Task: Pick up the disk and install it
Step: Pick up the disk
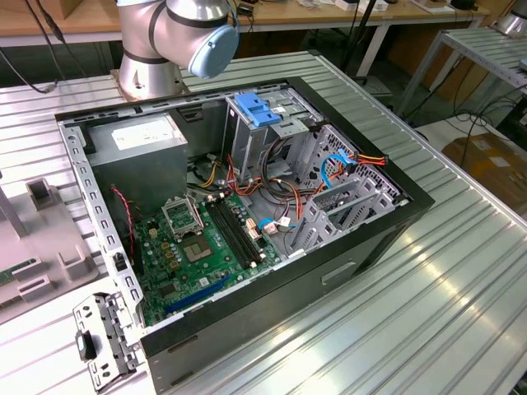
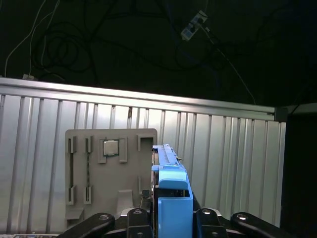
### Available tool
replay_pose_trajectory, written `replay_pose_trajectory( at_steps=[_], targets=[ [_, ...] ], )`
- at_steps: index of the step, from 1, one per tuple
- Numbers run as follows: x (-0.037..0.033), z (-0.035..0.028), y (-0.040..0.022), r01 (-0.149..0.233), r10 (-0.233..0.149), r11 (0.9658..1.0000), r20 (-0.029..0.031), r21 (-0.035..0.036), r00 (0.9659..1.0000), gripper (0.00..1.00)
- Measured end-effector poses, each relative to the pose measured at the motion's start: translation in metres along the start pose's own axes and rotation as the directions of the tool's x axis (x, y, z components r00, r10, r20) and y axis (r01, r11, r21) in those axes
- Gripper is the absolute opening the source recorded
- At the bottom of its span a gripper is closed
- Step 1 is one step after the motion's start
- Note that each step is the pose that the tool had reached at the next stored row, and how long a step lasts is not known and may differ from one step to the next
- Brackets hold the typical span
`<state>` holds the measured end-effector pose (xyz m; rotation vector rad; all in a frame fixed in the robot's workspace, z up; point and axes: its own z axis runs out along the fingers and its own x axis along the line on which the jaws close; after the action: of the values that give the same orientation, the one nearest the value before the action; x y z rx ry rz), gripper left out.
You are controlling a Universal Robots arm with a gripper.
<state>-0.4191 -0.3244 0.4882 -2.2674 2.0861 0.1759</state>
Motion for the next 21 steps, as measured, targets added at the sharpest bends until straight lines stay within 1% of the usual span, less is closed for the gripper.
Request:
replay_pose_trajectory(
  at_steps=[3,21],
  targets=[
    [0.0033,-0.0004,-0.0003,0.000,0.000,1.0000,0.0000,0.0000,1.0000,0.37],
    [0.0145,-0.0018,-0.0033,0.000,0.000,1.0000,0.0000,-0.0001,1.0000,0.37]
  ],
)
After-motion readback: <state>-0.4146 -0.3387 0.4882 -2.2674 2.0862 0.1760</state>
